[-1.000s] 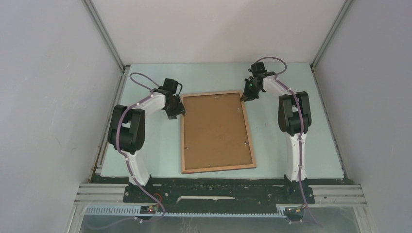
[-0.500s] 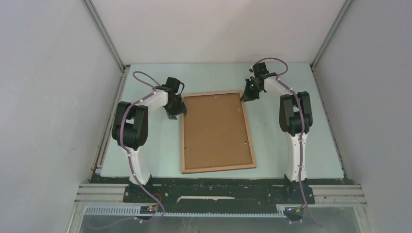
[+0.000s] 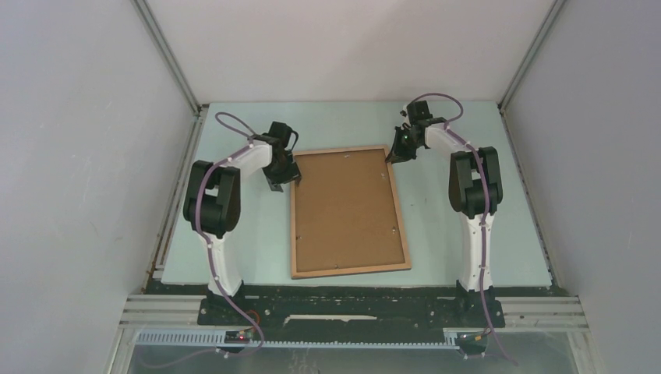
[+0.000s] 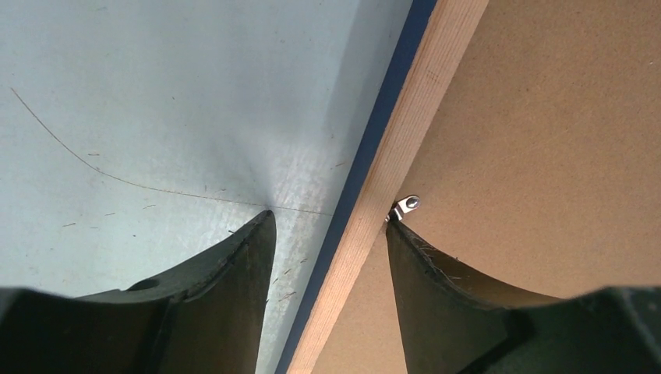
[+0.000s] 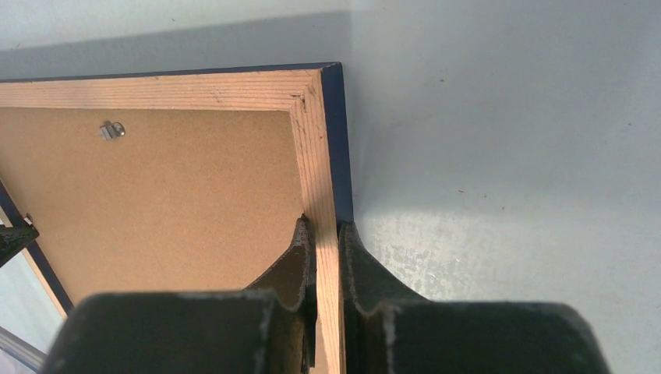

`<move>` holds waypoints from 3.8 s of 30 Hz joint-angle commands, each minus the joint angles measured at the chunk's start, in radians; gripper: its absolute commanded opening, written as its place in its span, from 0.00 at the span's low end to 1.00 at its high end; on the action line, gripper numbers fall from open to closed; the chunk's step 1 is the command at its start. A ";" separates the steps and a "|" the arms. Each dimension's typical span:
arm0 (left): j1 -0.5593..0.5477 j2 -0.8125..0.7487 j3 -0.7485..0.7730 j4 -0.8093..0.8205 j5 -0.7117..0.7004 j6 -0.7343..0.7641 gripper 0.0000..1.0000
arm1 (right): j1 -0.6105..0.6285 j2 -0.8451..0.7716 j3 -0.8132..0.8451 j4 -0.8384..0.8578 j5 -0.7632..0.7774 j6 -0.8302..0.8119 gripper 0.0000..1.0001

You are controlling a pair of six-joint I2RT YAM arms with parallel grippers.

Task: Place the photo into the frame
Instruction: Adjust the photo frame at the center of the board.

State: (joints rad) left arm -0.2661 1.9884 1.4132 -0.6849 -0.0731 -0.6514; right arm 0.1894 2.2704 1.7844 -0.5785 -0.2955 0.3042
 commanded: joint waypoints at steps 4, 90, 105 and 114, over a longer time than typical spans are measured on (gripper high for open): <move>-0.005 0.037 0.067 -0.010 -0.051 -0.037 0.58 | -0.008 -0.019 -0.029 0.003 0.001 0.016 0.04; -0.042 -0.465 -0.746 0.597 0.367 -0.138 0.79 | 0.311 -0.659 -0.772 -0.078 0.268 0.140 0.67; -0.389 -0.521 -0.899 0.855 0.365 -0.401 0.78 | 0.303 -0.434 -0.498 -0.043 0.350 0.071 0.67; -0.682 -0.469 -0.842 0.905 0.271 -0.528 0.78 | 0.246 -0.280 -0.250 -0.078 0.312 -0.016 0.67</move>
State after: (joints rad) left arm -0.8951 1.4940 0.5514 0.2157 0.1490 -1.0786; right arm 0.4591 1.9324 1.4178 -0.6998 0.0788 0.3264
